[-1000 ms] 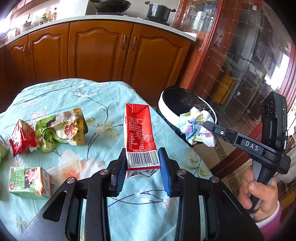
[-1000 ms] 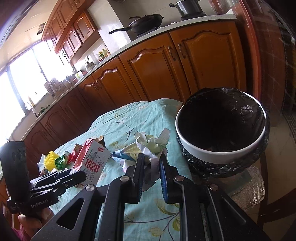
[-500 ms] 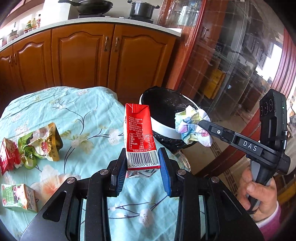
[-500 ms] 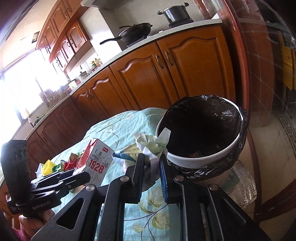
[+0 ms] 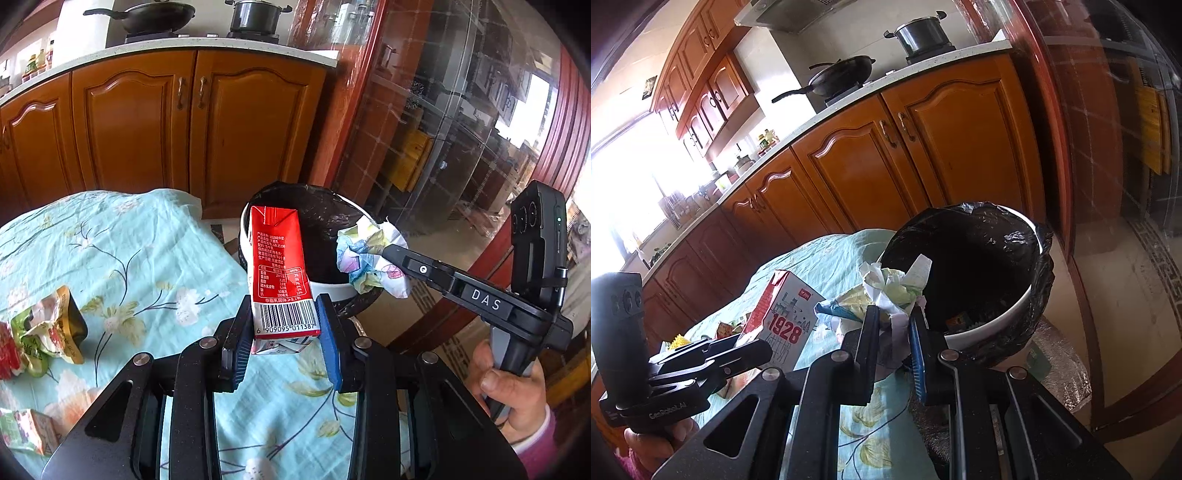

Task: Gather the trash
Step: 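Carry the red carton and crumpled paper over the bin with both grippers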

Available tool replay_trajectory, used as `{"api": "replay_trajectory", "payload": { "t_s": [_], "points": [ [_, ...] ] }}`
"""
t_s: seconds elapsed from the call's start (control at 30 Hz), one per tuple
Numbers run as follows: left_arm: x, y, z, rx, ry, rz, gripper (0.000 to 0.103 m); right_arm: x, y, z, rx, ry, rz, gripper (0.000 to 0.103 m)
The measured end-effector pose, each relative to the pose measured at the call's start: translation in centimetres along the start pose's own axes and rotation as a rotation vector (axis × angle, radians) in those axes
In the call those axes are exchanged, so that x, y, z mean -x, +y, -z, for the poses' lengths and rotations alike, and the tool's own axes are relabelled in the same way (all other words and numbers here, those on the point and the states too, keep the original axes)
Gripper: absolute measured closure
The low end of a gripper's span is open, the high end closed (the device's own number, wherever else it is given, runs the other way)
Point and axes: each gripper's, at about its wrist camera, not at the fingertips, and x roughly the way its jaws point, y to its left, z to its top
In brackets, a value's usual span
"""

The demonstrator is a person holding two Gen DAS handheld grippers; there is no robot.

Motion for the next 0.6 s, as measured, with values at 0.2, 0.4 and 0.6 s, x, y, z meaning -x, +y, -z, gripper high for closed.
{"api": "replay_trajectory", "payload": {
  "t_s": [0.2, 0.4, 0.6],
  "points": [
    [-1.5, -0.9, -1.6, -0.015, 0.01, 0.016, 0.072, -0.2, -1.0, -0.9, -0.005, -0.009, 0.017, 0.087],
    [-3.3, -1.4, -3.3, -0.029, 0.028, 0.029, 0.072, -0.6, -1.9, -1.8, -0.005, -0.011, 0.045, 0.087],
    [-5.8, -1.7, -5.1, -0.037, 0.056, 0.027, 0.072, -1.6, -2.9, -2.9, -0.006, 0.006, 0.074, 0.087]
  ]
}}
